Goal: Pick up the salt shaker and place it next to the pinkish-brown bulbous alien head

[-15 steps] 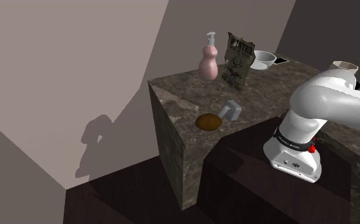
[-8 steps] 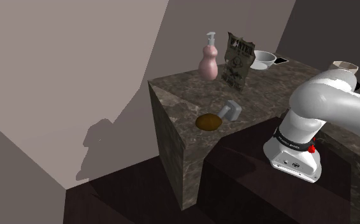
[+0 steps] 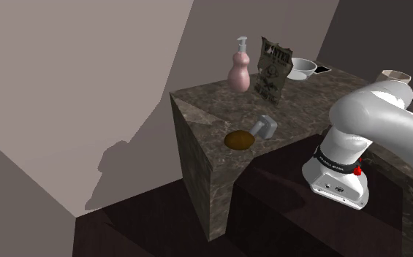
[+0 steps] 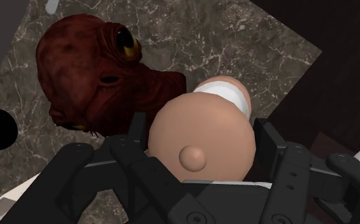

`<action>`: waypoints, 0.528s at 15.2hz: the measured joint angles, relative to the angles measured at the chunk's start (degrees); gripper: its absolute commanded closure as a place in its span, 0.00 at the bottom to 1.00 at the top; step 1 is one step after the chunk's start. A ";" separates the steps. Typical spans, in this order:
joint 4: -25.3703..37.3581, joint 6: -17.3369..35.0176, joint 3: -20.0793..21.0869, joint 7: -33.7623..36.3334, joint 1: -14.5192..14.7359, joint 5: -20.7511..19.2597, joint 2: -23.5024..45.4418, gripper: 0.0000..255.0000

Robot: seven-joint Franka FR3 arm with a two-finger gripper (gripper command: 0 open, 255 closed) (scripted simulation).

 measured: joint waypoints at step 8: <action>-7.49 13.20 -11.14 -2.94 -14.80 4.86 -0.23 1.00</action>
